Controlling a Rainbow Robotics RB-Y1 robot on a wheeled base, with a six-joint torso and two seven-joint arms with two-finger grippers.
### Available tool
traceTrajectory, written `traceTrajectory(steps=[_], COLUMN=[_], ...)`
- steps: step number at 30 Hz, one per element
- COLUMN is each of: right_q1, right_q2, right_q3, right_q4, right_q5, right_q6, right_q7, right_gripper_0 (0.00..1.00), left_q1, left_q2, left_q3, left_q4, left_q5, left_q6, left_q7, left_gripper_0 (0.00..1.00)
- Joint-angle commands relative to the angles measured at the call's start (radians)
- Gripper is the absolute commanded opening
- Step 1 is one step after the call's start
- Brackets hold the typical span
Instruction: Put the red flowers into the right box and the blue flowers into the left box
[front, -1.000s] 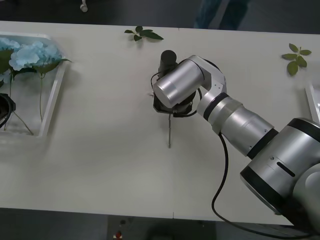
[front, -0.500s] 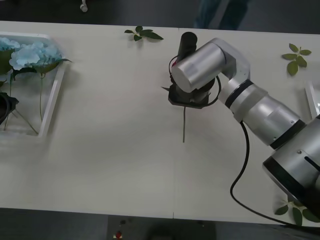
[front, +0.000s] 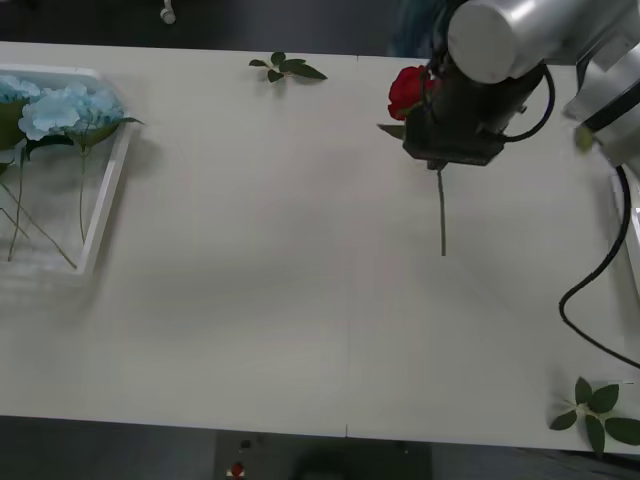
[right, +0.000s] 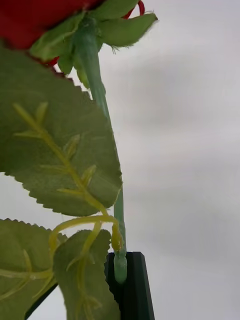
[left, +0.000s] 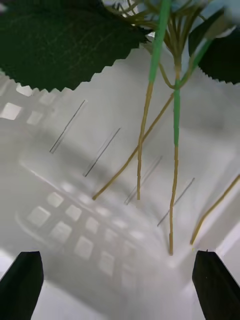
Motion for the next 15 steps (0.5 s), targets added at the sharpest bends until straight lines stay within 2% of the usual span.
traceTrajectory(steps=[1,7,15], right_q1=[-0.083,-0.119,-0.122], right_q2=[-0.147,-0.422,-0.767], right_q3=[-0.012,-0.012,-0.012], right_q4=[-0.124,-0.280,-0.377], right_q5=[-0.112,-0.352,-0.600], right_q6=[0.052,0.066,0.061], right_q7=[0.023,0.031,0.040], right_gripper_0=[0.00,0.00,0.00], left_q1=[-0.021,-0.028,-0.090], left_q2=[0.045,0.046,0.046], left_q3=[0.125,0.294,0.359], left_q4=[-0.031,-0.074,-0.143], left_q5=[0.059,0.085,0.102], left_q6=[0.110,0.330,0.506], left_q7=[-0.111,-0.295,-0.396], left_gripper_0=[0.86,0.87,0.86])
